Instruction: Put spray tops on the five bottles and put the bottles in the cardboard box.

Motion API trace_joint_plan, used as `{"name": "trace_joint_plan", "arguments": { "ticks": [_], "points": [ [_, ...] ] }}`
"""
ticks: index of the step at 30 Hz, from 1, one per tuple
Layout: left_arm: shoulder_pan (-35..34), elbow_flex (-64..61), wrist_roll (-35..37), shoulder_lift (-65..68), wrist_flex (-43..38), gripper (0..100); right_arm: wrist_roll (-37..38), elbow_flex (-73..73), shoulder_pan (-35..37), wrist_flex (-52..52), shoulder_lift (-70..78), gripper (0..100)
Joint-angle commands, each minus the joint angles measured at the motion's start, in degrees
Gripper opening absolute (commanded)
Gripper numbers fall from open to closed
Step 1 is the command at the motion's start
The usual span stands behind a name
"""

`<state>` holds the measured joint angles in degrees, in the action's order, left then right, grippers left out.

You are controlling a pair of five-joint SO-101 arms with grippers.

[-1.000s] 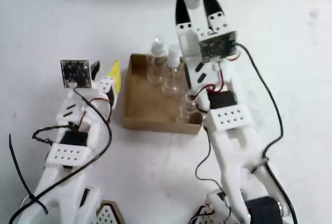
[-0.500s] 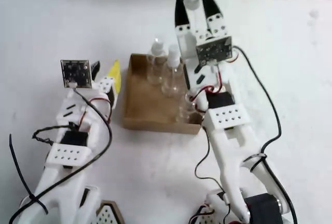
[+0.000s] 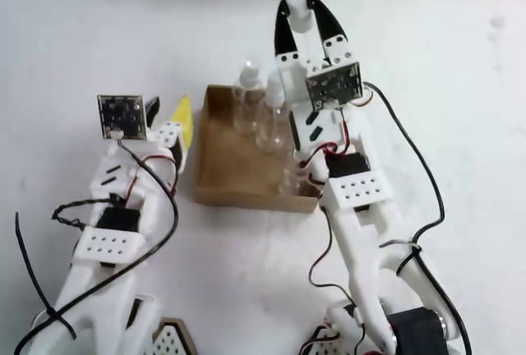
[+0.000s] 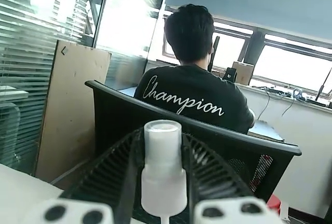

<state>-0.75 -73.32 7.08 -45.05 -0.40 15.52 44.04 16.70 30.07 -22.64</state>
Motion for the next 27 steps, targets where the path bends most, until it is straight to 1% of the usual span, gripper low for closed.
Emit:
{"name": "trace_joint_plan", "arguments": {
  "ticks": [1,7,20,27],
  "points": [
    [0.7,0.3,-0.6,-1.6,-1.5,16,0.9,-0.8,-1.1,0.1,-2.4,1.5],
    [0.7,0.3,-0.6,-1.6,-1.5,16,0.5,-2.2,-3.1,0.2,-2.5,1.5],
    [0.7,0.3,-0.7,-1.6,-1.5,16,0.5,-3.1,-3.3,-0.1,-2.3,1.5],
    [0.6,0.3,-0.7,-1.5,-1.5,16,0.6,-3.4,-1.8,0.1,-4.1,1.5]
  ]
}}
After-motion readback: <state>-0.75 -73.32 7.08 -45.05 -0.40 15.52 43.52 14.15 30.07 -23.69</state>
